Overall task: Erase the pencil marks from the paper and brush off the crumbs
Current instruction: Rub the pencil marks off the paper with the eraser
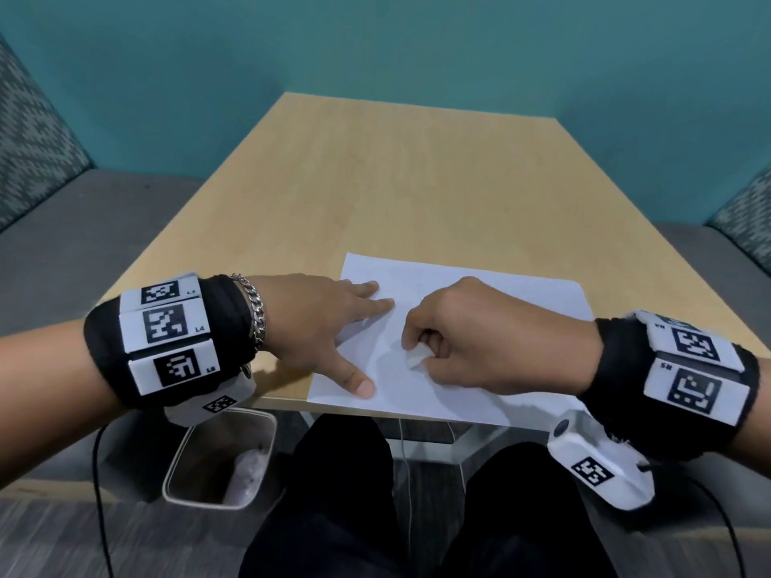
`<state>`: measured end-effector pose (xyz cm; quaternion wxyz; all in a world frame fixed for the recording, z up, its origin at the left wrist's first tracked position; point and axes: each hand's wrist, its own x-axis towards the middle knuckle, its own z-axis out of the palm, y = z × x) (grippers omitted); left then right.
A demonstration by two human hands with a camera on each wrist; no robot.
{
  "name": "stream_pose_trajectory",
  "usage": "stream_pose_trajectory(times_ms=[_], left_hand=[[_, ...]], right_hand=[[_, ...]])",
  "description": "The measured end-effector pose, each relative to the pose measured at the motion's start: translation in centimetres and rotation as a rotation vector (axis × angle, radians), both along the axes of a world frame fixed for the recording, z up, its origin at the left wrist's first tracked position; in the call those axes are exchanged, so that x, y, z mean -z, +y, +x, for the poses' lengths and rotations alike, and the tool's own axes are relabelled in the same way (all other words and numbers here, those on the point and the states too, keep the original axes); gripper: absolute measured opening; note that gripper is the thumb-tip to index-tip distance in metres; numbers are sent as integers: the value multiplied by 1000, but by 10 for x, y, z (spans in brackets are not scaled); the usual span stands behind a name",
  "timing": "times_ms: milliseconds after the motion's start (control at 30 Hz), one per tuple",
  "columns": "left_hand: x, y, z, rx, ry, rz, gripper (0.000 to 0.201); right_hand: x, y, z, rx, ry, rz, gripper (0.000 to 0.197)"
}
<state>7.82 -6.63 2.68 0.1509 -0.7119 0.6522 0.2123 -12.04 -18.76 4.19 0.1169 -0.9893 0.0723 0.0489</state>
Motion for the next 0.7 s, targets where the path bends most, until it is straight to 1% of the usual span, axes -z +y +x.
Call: stream_pose_trajectory(times_ms=[67, 233, 400, 567, 633, 700], left_hand=[[-1, 0, 0, 5, -21, 1, 122], [-3, -1, -2, 0, -51, 12, 123], [-3, -1, -1, -1, -60, 9, 124], [-5, -1, -4, -2, -69, 8, 122], [-6, 0, -4, -5, -66, 7, 122], [-6, 0, -4, -11, -58, 10, 122]], right_hand=[[-2, 1, 1, -13, 13, -6, 25], [-3, -13, 7, 79, -46, -30, 26], [-6, 7, 0, -43, 31, 8, 23], [-4, -11, 10, 46, -51, -92, 23], [-2, -7, 7, 22, -42, -92, 24], [-3, 4, 2, -39, 0, -53, 23]])
